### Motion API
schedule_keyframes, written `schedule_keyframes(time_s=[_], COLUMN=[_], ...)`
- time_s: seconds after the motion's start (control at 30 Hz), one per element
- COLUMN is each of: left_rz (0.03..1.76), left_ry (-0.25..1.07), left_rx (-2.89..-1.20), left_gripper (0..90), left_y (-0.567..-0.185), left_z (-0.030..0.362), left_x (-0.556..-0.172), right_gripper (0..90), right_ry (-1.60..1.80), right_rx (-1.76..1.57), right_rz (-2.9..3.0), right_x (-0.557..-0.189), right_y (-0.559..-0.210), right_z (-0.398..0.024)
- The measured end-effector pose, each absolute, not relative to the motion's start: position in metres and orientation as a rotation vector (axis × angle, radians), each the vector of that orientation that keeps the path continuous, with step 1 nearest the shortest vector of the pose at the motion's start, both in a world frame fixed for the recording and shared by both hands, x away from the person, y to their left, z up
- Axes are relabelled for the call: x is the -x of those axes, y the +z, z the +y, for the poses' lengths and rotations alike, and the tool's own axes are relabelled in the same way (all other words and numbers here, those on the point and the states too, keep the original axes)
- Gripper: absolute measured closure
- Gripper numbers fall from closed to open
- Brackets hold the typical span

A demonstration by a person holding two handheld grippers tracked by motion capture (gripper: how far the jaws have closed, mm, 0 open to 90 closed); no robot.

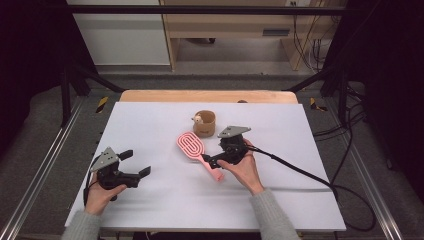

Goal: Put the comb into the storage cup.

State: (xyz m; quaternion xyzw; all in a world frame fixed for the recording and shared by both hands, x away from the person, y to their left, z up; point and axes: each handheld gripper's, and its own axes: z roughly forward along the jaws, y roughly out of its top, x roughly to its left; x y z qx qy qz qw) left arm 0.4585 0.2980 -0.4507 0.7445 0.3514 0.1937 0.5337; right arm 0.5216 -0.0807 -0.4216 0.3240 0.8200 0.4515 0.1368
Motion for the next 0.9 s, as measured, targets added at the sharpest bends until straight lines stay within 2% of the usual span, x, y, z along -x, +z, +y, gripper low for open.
schedule_keyframes(time_s=[0.47,0.9], left_rz=[0.838,0.840], left_ry=[0.461,0.460], left_rx=[-1.777,-1.777], left_gripper=[1.0,1.0], left_y=[-0.451,-0.451], left_z=[0.298,0.298], left_x=[-0.459,-0.459], right_gripper=[0.6,3.8], right_ry=[1.262,1.120], right_rx=[-0.910,-0.938], right_rz=[2.403,2.465], right_x=[-0.525,-0.532], right_y=[-0.427,-0.450], right_z=[-0.064,-0.045])
